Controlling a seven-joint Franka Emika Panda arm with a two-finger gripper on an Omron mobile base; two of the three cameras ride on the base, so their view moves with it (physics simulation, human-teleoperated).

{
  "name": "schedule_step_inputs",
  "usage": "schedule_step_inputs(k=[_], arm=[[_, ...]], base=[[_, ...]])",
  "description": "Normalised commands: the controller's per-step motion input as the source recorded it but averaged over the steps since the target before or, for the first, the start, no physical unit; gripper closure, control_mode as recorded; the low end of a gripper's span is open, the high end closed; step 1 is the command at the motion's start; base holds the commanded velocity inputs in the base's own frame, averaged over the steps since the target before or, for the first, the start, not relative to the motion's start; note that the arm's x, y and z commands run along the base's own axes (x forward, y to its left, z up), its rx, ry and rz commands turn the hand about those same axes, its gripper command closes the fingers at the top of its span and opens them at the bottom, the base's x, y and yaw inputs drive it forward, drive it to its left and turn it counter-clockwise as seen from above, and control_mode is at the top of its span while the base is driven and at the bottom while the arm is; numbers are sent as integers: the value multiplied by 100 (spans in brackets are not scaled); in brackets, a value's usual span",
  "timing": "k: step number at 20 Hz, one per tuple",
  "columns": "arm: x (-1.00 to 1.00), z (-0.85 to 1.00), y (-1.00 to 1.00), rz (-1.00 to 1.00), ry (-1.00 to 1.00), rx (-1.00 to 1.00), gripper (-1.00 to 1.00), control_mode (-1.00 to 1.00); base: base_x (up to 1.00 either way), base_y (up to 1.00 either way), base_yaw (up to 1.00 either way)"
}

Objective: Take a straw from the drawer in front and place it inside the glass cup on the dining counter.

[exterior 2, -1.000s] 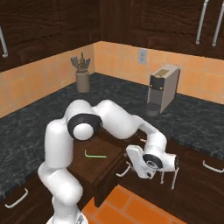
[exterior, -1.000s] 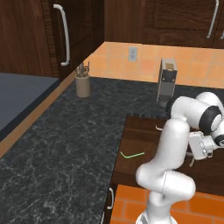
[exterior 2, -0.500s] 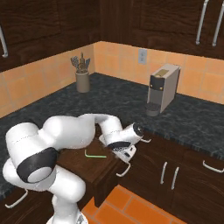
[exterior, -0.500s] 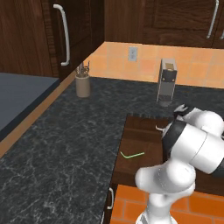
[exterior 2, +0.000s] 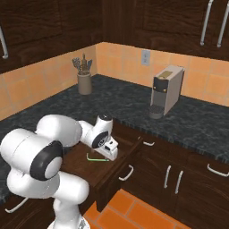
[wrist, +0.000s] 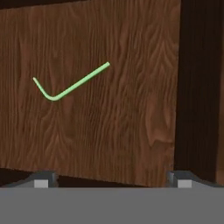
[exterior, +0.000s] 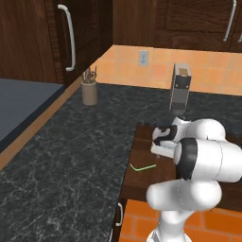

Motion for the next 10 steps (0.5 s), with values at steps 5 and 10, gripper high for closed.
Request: schedule_step_inputs(k=[5,10], arm=[[39,-43,0,0,29,-7,-100,-100],[19,-46,-1,0,23,-6,-100,-100]], base=[[0,0,0],[0,0,0]])
